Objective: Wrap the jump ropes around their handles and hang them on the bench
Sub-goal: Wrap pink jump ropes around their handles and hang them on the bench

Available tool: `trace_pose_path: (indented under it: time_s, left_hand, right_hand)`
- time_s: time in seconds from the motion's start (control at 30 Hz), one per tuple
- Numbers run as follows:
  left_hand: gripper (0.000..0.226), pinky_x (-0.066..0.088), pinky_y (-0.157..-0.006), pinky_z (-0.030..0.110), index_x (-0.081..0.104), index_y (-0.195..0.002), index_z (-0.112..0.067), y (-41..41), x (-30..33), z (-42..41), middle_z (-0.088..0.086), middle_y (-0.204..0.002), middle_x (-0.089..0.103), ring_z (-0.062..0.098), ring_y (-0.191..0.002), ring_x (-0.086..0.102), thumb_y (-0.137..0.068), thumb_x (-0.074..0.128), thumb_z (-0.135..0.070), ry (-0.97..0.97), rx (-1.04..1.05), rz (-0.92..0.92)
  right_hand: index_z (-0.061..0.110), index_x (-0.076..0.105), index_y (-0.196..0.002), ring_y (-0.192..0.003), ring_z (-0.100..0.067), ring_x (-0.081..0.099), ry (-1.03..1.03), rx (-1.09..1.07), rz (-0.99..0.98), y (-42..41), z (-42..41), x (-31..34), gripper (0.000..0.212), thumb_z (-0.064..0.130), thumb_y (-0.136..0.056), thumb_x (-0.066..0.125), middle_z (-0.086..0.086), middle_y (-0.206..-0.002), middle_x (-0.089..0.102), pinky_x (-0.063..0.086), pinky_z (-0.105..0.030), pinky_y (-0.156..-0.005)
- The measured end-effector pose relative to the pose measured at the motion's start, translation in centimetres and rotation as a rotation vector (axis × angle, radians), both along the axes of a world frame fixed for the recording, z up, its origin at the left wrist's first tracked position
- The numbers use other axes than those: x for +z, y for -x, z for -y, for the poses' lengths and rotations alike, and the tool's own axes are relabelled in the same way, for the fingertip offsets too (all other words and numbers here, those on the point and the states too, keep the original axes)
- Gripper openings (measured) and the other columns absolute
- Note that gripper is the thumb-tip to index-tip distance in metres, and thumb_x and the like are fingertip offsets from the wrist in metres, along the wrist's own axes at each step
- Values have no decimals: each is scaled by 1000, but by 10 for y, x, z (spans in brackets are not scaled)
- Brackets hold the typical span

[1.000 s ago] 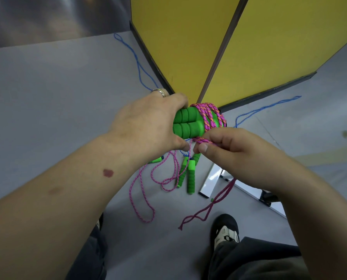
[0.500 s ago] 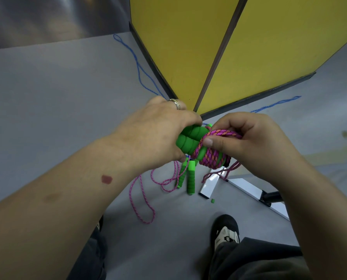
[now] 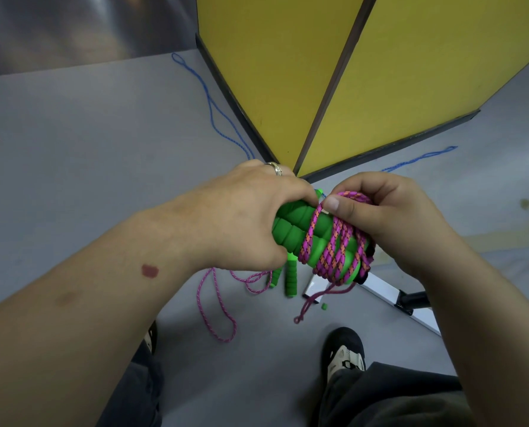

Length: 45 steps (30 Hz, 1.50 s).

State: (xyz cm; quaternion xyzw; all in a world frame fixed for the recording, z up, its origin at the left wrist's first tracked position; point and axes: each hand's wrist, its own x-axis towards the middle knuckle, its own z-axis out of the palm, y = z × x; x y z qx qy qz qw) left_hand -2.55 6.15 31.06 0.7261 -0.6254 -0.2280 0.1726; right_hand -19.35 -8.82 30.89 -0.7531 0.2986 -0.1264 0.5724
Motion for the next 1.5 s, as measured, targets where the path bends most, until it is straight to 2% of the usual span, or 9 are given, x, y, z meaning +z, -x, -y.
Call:
trace_pose_path:
  time_s: [0.4,0.57,0.8,0.9,0.97,1.03,1.13,1.3,1.5]
  left_hand:
    - [59,41,-75,23,58,-120,-44,0,4,-3,-22,-101,54,5,-101,49,-66,78,-29,94,60,-120]
    - [57,47,-76,29,60,-119,-44,-5,6,-3,-22,-100,54,3,-99,51,-66,77,-33,78,72,-105]
    - [57,50,-73,27,65,-114,-43,1,14,-6,-17,-100,59,0,-97,58,-65,80,-18,95,79,-274]
    - [54,56,-66,27,67,-109,-41,0,19,-8,-14,-101,63,5,-89,65,-67,79,-9,132,121,-414]
    - [53,56,-64,23,68,-109,-40,-1,18,-8,-14,-100,63,5,-87,66,-68,79,-8,160,153,-440]
    - [53,55,-72,22,68,-111,-41,-1,16,-6,-14,-102,63,1,-93,65,-69,82,-13,186,202,-402]
    - [57,49,-79,11,63,-115,-43,-2,11,-3,-17,-108,61,-5,-99,60,-70,89,-20,225,286,-362]
    - [56,48,-86,27,53,-111,-40,-7,4,3,-14,-113,60,8,-105,58,-71,92,-34,295,406,-317]
    - [59,44,-101,38,47,-120,-42,-8,-5,5,-10,-126,48,16,-124,45,-79,87,-26,239,400,-191]
  right_hand:
    - [7,73,-85,-66,-24,73,-544,-83,3,-2,0,-3,21,27,-79,70,-15,-79,75,58,-31,-62]
    - [6,55,-81,-37,-4,49,-470,-155,150,-3,-2,0,16,21,-84,61,7,-44,51,41,-14,-41]
    - [8,71,-86,-70,-25,74,-515,-116,43,0,6,-15,15,23,-84,69,-12,-79,75,62,-37,-71]
    - [-4,71,-93,-84,-27,76,-876,27,153,-3,-4,-7,17,6,-98,58,-24,-87,75,60,-30,-78]
    - [-5,76,-78,-75,-26,75,-1063,-77,241,-1,-6,-10,26,16,-91,69,-23,-78,74,60,-29,-69]
    - [14,69,-69,-58,-22,60,-740,-281,92,1,1,-19,31,11,-97,55,-7,-62,64,52,-28,-51]
    - [21,48,-61,-54,-14,28,-461,-74,-45,-1,3,-27,36,-1,-90,48,-1,-57,36,27,-26,-48]
    - [9,68,-93,-50,-13,27,-307,34,-200,-7,-8,-24,34,31,-106,47,-3,-62,38,22,-28,-47]
    - [24,73,-95,-49,-9,34,-36,159,-316,-9,-19,-18,38,43,-105,43,-1,-64,40,29,-28,-51]
